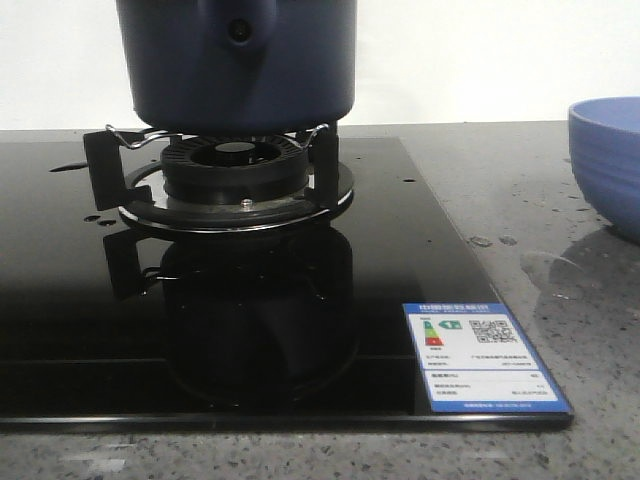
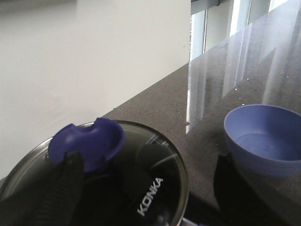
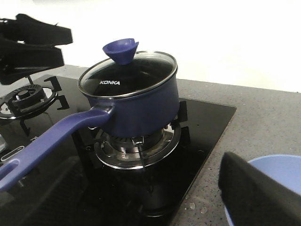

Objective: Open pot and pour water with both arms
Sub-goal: 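Reach the left gripper to the lid's blue knob and grasp it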

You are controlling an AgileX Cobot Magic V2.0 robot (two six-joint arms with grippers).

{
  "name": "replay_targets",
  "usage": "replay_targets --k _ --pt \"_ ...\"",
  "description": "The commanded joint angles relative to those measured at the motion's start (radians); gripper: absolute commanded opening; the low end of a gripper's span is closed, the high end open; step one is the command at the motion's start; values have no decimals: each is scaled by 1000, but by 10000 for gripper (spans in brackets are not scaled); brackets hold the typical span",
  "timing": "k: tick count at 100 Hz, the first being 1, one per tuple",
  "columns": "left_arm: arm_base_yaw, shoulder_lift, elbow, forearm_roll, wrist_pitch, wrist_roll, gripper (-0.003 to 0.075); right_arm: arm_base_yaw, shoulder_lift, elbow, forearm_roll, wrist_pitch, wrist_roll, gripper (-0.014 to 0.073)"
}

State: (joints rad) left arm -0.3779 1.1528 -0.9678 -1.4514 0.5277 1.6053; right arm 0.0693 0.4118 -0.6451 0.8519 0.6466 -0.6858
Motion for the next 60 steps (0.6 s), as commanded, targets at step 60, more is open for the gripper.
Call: replay_targets --k 60 --pt "198 220 -90 -293 344 253 572 0 19 -32 -2 -51 -13 544"
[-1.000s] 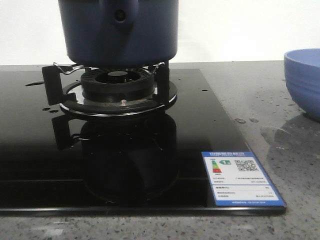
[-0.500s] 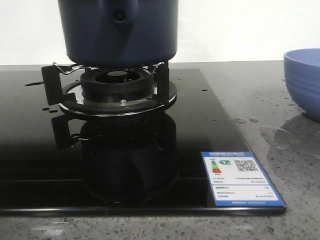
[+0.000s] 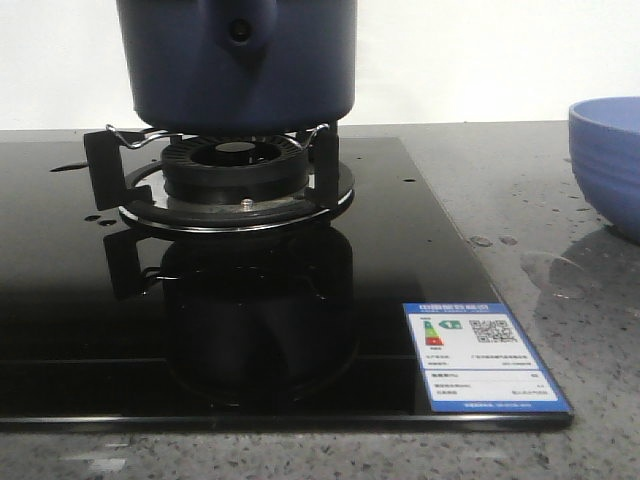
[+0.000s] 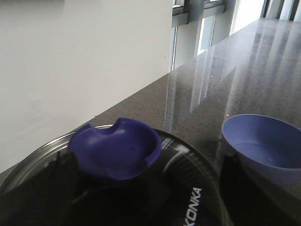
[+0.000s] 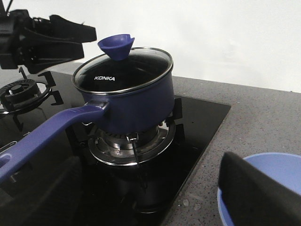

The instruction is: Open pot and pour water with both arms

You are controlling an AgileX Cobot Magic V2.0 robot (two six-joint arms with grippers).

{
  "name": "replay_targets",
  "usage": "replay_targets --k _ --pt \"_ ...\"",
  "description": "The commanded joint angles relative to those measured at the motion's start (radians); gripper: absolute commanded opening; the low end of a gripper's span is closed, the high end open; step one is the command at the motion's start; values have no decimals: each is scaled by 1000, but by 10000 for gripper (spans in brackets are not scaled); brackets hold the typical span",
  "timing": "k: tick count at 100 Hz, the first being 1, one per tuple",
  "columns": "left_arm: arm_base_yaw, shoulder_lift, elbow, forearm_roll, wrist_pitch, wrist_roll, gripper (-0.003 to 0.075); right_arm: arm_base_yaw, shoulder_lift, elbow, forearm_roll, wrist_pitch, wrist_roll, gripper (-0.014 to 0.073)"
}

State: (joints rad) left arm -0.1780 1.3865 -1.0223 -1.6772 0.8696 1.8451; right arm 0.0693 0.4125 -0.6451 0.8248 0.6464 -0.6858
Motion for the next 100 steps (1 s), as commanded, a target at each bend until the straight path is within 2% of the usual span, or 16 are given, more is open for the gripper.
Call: replay_targets --k 1,24,71,100 --pt "-2 -11 -36 -69 2 13 571 0 18 -31 25 -50 -13 544" --pt "-7 33 -46 -150 -13 95 571 0 25 -31 25 -54 -13 544" --pt "-55 169 -146 -166 -21 118 568 0 40 -31 25 -49 -13 544" --pt "-89 190 -162 -168 -23 118 565 0 40 -31 33 -44 -11 544"
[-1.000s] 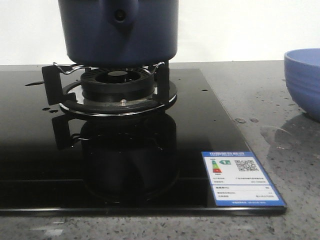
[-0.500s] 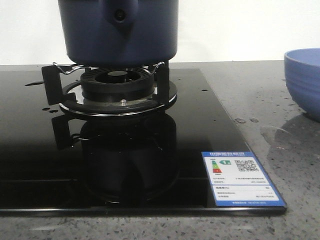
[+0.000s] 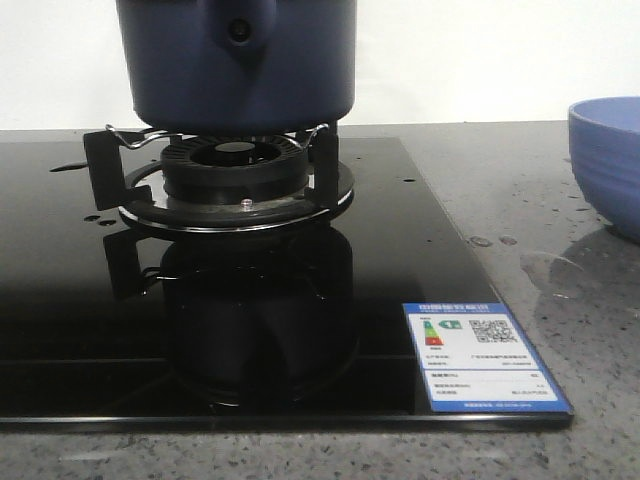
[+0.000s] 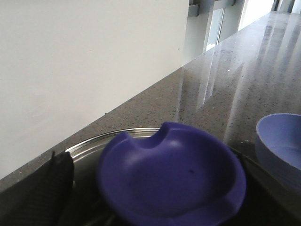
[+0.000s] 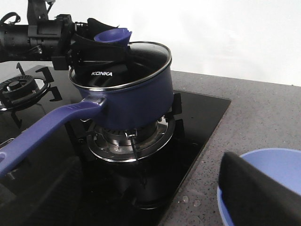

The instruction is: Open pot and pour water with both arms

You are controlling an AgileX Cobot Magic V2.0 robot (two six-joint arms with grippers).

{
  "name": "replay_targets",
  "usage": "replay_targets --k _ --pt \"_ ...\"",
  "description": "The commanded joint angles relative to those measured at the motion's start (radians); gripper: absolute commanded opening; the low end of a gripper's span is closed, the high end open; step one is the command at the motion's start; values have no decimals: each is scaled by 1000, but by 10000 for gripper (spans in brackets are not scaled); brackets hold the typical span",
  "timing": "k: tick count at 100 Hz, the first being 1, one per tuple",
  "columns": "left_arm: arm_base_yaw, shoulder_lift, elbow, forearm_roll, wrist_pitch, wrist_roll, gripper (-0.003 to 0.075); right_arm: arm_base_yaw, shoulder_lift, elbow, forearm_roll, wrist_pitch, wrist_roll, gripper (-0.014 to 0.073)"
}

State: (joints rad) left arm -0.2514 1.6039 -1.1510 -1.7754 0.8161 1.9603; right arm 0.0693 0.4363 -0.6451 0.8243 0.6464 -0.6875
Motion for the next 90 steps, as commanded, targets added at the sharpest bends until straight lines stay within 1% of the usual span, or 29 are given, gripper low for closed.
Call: replay_targets --k 1,6,11,18,33,42,64,76,90 --pt "-16 -28 -33 -70 31 3 565 0 16 -31 33 -44 -9 544" --pt "-18 -28 -33 -70 31 3 561 0 16 -31 33 -42 -9 544" --pt "-18 -28 -33 -74 31 3 540 0 16 -31 33 -40 -9 544" --pt "-18 -28 -33 -83 31 3 483 0 16 -31 33 -38 -9 544" --pt "-18 -28 -33 -83 41 3 325 0 16 -31 33 -33 -9 544" --pt "-16 -35 -33 -83 56 3 274 0 16 -31 33 -32 -9 544" --pt "16 -117 -34 -83 56 -15 270 0 16 -31 33 -32 -9 544" --pt "66 -203 -34 -59 5 -114 270 0 16 -31 33 -34 -9 544" --pt "138 -311 -34 44 -22 -217 274 0 16 -31 33 -34 -9 544"
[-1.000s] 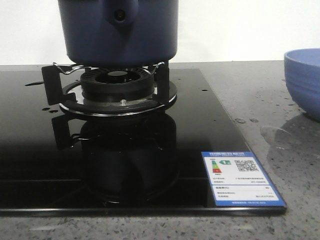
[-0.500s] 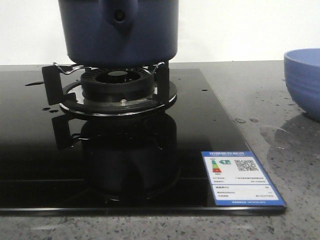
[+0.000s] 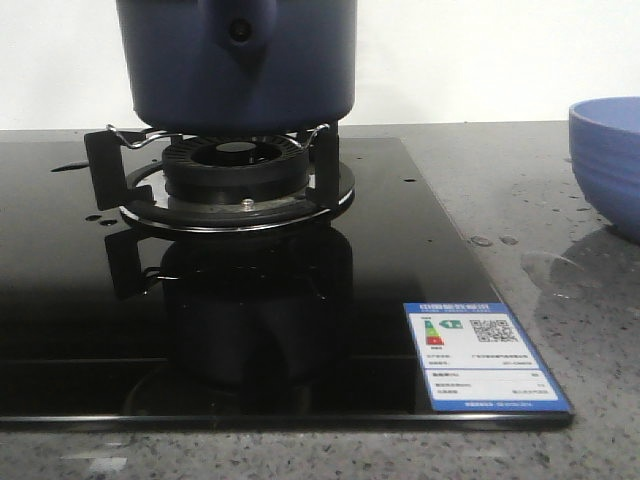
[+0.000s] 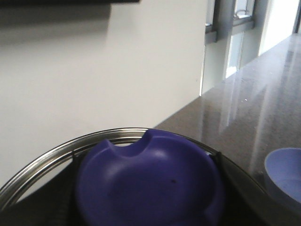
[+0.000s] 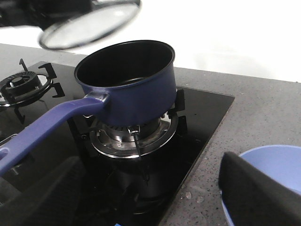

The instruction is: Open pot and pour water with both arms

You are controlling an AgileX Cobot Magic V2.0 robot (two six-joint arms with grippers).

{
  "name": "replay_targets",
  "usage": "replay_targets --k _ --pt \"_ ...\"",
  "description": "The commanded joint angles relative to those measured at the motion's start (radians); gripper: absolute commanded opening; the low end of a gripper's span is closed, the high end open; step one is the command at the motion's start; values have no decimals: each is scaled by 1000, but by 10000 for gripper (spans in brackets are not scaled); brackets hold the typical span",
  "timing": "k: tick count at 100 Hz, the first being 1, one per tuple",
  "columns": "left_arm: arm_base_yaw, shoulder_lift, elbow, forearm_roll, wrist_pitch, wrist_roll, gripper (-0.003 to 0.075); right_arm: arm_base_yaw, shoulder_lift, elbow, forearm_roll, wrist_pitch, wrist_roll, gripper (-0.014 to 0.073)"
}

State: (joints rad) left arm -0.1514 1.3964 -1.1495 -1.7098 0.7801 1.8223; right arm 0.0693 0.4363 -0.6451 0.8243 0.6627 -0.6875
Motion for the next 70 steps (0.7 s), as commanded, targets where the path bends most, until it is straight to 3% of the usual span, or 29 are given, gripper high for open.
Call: replay_targets --k 1,31,70 --pt "45 -114 -36 -12 9 -85 274 0 16 -31 33 -51 -9 544" --pt "168 -337 67 65 -70 -259 275 0 16 -31 46 -65 -9 544" --pt "181 -607 386 49 -252 -260 299 -17 90 -35 46 -89 28 544"
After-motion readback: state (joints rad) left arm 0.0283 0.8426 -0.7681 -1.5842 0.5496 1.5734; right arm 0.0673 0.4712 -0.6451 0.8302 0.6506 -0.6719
